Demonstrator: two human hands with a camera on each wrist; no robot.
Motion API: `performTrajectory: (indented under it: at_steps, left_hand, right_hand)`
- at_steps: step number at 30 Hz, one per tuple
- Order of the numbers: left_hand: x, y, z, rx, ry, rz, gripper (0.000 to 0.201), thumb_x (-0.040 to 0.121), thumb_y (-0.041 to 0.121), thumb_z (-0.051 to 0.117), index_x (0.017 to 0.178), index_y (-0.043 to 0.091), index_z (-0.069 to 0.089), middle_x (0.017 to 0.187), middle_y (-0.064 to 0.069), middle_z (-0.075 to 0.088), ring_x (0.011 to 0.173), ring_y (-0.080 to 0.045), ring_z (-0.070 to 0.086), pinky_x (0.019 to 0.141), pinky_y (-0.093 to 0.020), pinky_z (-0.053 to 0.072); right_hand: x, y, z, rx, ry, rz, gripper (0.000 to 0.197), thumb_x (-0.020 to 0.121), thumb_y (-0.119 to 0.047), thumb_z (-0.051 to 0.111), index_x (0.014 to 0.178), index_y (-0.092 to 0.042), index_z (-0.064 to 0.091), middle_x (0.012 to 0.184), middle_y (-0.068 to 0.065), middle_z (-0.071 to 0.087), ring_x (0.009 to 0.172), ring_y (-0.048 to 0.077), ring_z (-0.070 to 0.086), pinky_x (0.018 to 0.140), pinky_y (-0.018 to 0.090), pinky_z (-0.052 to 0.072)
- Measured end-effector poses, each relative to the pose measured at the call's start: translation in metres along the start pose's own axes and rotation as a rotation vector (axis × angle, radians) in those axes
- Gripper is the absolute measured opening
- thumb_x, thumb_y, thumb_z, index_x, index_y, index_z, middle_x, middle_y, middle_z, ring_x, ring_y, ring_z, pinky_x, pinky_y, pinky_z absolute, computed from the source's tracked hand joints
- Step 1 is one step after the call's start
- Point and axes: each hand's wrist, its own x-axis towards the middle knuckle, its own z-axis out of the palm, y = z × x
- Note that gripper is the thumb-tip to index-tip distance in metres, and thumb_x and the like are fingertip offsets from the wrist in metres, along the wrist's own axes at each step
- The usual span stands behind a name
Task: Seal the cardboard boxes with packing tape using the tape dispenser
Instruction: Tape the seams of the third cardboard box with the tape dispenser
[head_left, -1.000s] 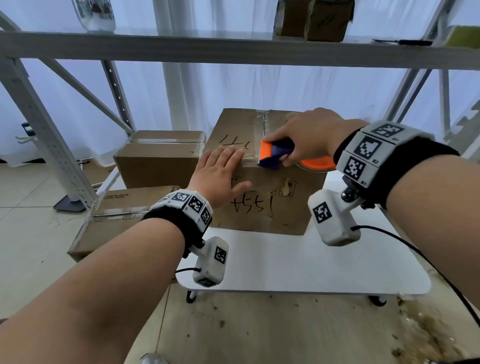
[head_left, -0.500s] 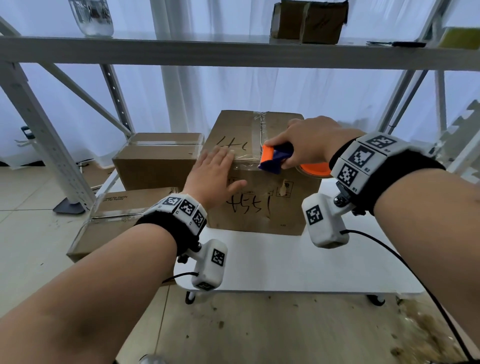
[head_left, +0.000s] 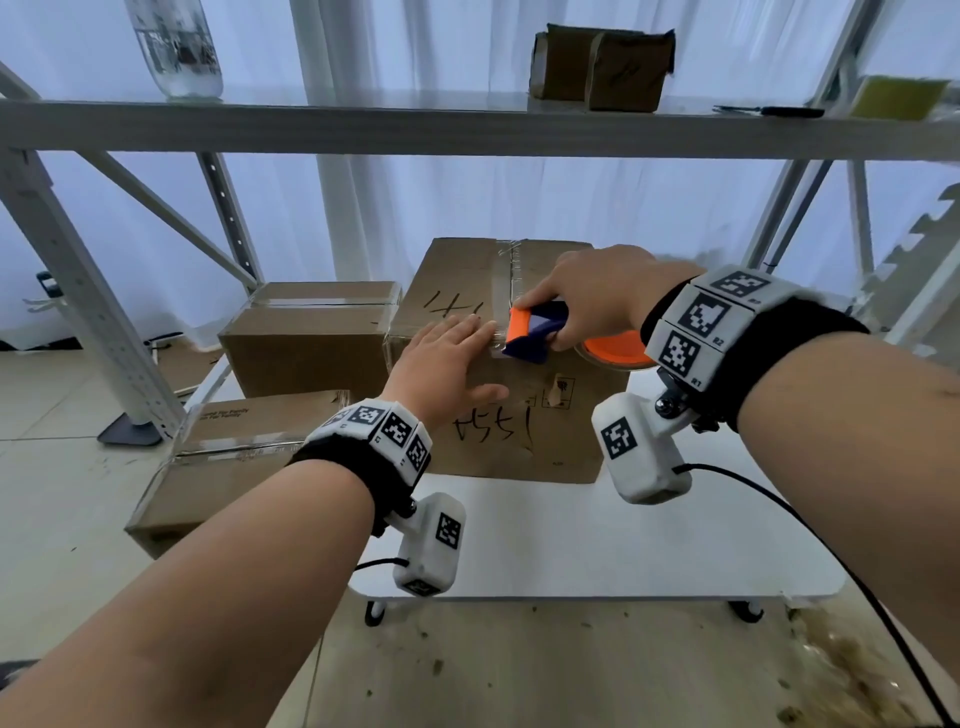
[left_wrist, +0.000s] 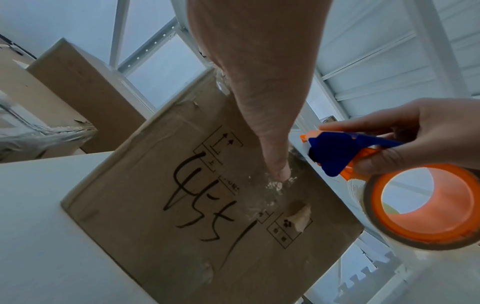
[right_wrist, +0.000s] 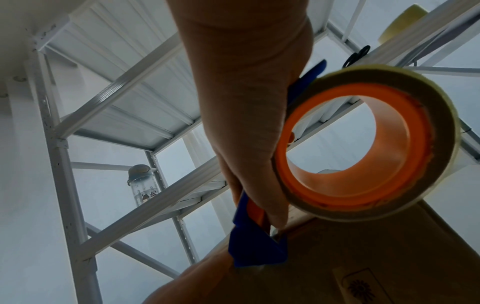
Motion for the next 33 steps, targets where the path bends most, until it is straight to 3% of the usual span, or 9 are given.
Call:
performTrajectory:
  at_steps: [4,12,16,20,26,29,30,33]
  left_hand:
    - [0.002,0.004,0.000,0.016,0.002,-0.003,0.081,0.084,0.068,0.047,0.150,0.034,0.018,0.157,0.000,0.023,0.146,-0.020,0.014,0.119,-0.039,0.008]
    - [0.006,0.004,-0.010,0.018,-0.021,-0.011,0.073,0.087,0.060,0.051,0.149,0.031,0.026,0.155,0.000,0.028,0.144,-0.020,0.020,0.118,-0.038,0.015]
    - [0.006,0.000,-0.012,0.043,-0.007,0.037,0.071,0.089,0.055,0.053,0.149,0.027,0.027,0.154,0.001,0.030,0.144,-0.019,0.021,0.117,-0.036,0.017]
    - [0.007,0.006,-0.009,0.026,-0.038,0.055,0.076,0.090,0.048,0.056,0.151,0.018,0.021,0.158,-0.003,0.019,0.146,-0.017,0.012,0.117,-0.030,0.007]
    - [0.003,0.003,-0.011,0.039,-0.050,0.058,0.076,0.091,0.047,0.055,0.151,0.018,0.018,0.158,-0.001,0.018,0.146,-0.015,0.013,0.117,-0.028,0.006]
    - [0.005,0.007,-0.008,0.023,-0.023,0.045,0.075,0.091,0.050,0.054,0.151,0.019,0.020,0.158,0.000,0.020,0.145,-0.015,0.015,0.118,-0.031,0.009]
    - [0.006,0.007,-0.007,0.016,-0.011,0.041,0.075,0.090,0.051,0.053,0.150,0.020,0.021,0.157,0.000,0.022,0.145,-0.015,0.016,0.118,-0.031,0.010]
    - [0.007,0.008,-0.005,0.015,-0.016,0.034,0.075,0.090,0.054,0.051,0.151,0.023,0.019,0.158,-0.001,0.021,0.145,-0.016,0.015,0.119,-0.033,0.010]
  right_hand:
    - [-0.001,0.003,-0.001,0.052,0.004,0.001,0.057,0.087,-0.041,0.062,0.140,-0.041,0.042,0.118,-0.010,0.053,0.093,0.008,0.042,0.072,0.030,0.037]
    - [0.000,-0.002,-0.005,0.013,-0.003,0.027,0.053,0.087,-0.041,0.061,0.138,-0.043,0.044,0.123,-0.011,0.056,0.096,0.010,0.047,0.070,0.030,0.039]
    - [-0.002,-0.006,-0.001,0.011,0.034,0.014,0.050,0.088,-0.043,0.058,0.136,-0.042,0.047,0.118,-0.010,0.058,0.096,0.011,0.049,0.069,0.030,0.038]
    - [-0.003,-0.008,0.007,-0.022,0.039,0.013,0.047,0.088,-0.044,0.056,0.135,-0.042,0.049,0.115,-0.010,0.057,0.109,0.014,0.051,0.068,0.031,0.036]
    - [-0.012,0.009,0.000,0.024,0.006,0.027,0.052,0.089,-0.044,0.059,0.139,-0.044,0.041,0.100,-0.017,0.046,0.092,0.010,0.044,0.068,0.029,0.035]
    - [-0.022,0.023,0.005,0.020,-0.006,0.079,0.055,0.089,-0.046,0.059,0.140,-0.048,0.037,0.087,-0.019,0.041,0.092,0.011,0.044,0.069,0.031,0.038]
    - [-0.024,0.025,0.008,0.009,-0.015,0.086,0.056,0.089,-0.046,0.058,0.141,-0.048,0.035,0.090,-0.017,0.041,0.094,0.011,0.043,0.071,0.032,0.039]
    - [-0.023,0.025,0.017,-0.022,-0.013,0.084,0.058,0.089,-0.047,0.058,0.142,-0.050,0.032,0.119,-0.005,0.048,0.110,0.014,0.048,0.076,0.032,0.041]
